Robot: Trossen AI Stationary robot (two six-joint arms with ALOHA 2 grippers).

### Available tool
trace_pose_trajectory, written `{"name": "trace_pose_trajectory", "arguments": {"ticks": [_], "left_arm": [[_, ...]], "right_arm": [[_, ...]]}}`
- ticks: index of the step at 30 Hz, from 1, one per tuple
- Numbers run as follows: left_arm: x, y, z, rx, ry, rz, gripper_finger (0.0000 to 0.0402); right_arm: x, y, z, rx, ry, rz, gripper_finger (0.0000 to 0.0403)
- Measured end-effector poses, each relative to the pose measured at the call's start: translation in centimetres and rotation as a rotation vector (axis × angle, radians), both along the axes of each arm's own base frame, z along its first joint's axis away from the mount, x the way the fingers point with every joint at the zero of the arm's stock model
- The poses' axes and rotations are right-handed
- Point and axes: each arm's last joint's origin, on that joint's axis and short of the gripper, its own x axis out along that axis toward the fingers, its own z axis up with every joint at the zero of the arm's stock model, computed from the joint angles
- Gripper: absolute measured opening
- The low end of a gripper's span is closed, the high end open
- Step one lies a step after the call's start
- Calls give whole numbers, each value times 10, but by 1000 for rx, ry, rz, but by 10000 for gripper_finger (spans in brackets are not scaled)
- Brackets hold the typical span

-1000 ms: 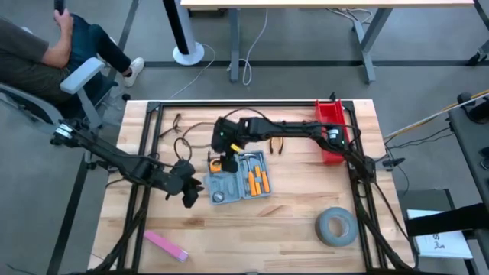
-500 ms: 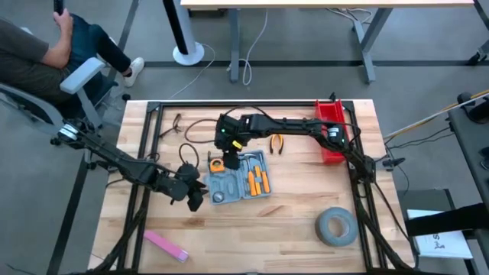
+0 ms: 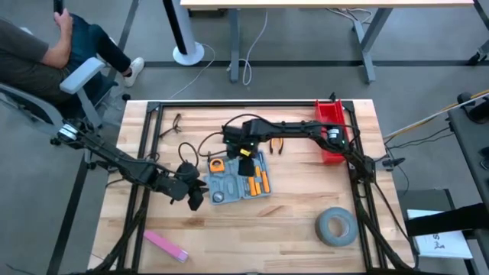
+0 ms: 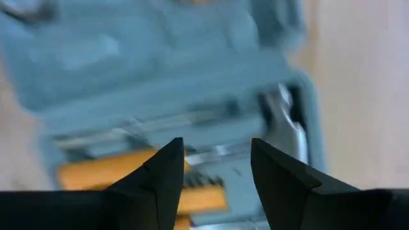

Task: Prefit tool cases
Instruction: Remove the yellow nut driver from the gray pre-fit tool case

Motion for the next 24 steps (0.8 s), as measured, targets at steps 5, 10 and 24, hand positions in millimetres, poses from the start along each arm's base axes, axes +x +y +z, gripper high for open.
{"name": "trace_pose_trajectory", "arguments": {"ticks": [5, 10, 24], "left_arm": [[0, 0, 0, 10, 1, -8, 137], [0, 0, 0, 12, 1, -6, 137], [1, 0, 2, 21, -15, -7, 137]], "right_arm": [[-10, -3, -2, -104, 108, -97, 152], [-15, -5, -2, -170, 166, -156, 156], [-21, -1, -14, -281, 237, -407, 145]]}}
